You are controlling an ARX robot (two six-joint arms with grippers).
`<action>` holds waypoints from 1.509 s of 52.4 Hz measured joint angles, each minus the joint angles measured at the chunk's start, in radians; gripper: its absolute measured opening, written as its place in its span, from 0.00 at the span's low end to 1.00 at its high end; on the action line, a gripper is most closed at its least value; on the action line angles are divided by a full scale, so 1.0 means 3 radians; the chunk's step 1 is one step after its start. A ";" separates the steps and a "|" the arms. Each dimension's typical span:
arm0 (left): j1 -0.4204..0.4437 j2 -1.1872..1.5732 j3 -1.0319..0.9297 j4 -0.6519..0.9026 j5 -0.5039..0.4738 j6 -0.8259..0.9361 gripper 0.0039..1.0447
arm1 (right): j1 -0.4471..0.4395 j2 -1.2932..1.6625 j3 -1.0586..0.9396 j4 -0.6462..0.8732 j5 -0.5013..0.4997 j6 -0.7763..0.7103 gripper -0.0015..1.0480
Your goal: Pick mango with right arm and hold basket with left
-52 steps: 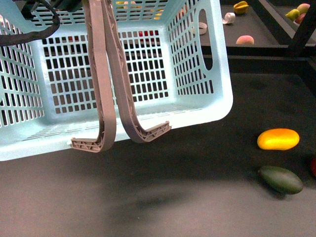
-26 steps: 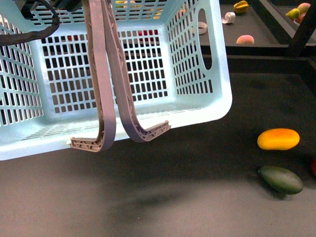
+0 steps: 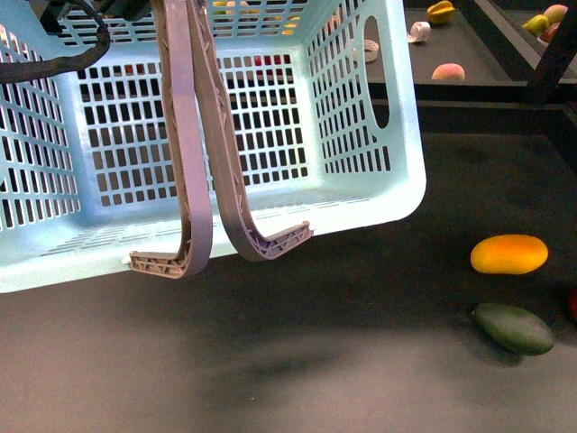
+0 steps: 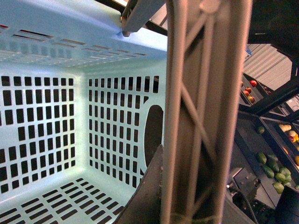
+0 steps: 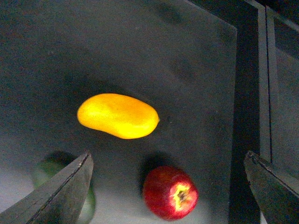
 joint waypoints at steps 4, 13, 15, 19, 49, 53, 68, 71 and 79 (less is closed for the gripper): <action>0.0000 0.0000 0.0000 0.0000 0.0000 -0.0001 0.06 | 0.0033 0.0200 0.0223 -0.0072 0.0036 -0.0462 0.92; 0.0000 0.0000 0.0000 -0.0001 0.0000 -0.0001 0.06 | 0.0053 0.0618 0.0647 -0.0340 0.0045 -0.1244 0.92; 0.0000 0.0000 0.0000 -0.0001 0.0001 0.0000 0.06 | 0.0052 0.0711 0.0732 -0.0383 0.0053 -0.1334 0.92; 0.0000 0.0000 0.0000 -0.0001 0.0000 0.0001 0.06 | 0.0052 0.0853 0.0871 -0.0470 0.0076 -0.1452 0.92; 0.0000 0.0000 0.0000 -0.0001 0.0000 0.0001 0.06 | 0.0175 0.1808 0.2084 -0.0909 0.0135 -0.1163 0.92; 0.0000 0.0000 0.0000 -0.0001 0.0000 0.0001 0.06 | 0.0220 0.1956 0.2330 -0.1118 0.0130 -0.1109 0.92; 0.0000 0.0000 0.0000 -0.0001 0.0000 0.0001 0.06 | 0.0294 0.2258 0.2886 -0.1498 0.0137 -0.0823 0.92; 0.0000 0.0000 0.0000 -0.0001 0.0000 0.0001 0.06 | 0.0303 0.2302 0.2965 -0.1534 0.0146 -0.0735 0.92; 0.0000 0.0000 0.0000 -0.0001 0.0000 0.0001 0.06 | 0.0312 0.2375 0.3076 -0.1637 0.0177 -0.0481 0.92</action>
